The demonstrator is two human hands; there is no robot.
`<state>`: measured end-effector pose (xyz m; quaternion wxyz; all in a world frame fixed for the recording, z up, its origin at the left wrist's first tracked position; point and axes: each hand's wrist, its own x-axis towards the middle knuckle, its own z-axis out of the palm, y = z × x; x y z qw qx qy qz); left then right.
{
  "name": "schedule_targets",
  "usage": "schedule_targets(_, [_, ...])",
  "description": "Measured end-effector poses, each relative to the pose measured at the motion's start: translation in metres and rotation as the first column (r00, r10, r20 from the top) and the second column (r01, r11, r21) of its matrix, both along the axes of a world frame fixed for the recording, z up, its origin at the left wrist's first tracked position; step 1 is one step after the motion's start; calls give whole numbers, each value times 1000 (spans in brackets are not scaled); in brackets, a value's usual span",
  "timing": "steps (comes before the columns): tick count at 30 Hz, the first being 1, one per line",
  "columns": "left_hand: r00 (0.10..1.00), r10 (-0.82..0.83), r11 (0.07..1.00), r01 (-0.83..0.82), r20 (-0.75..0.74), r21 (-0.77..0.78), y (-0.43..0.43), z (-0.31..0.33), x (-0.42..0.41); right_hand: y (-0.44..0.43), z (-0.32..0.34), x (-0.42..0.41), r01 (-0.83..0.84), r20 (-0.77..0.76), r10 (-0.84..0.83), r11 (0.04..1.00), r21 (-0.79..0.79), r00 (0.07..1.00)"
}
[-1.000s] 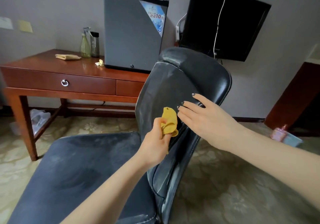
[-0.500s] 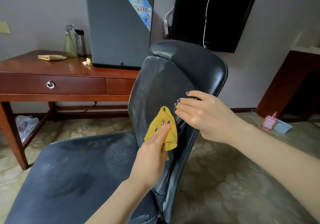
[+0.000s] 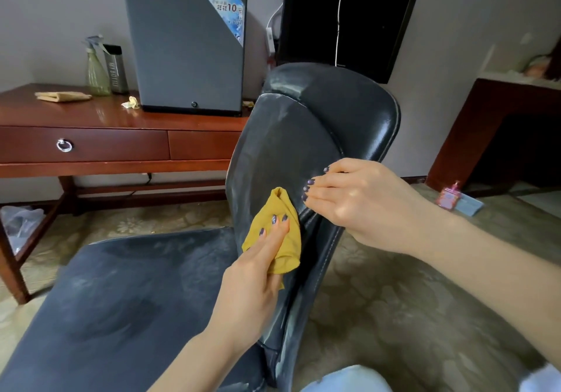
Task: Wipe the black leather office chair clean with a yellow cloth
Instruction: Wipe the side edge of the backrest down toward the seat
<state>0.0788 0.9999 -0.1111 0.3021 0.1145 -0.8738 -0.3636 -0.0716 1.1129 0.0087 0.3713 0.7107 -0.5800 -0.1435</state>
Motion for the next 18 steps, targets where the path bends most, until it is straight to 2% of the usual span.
schedule_targets(8, [995,-93,996,94,-33,9,16,-1,6,35,6,12,37,1,-37,999,28,999])
schedule_targets(13, [998,-49,998,50,-46,37,15,-4,-4,29,6,5,46,-21,-46,999,13,999])
schedule_targets(18, [981,-29,987,58,-191,148,13,0,-13,26,5,-2,43,-66,-42,999,3,997])
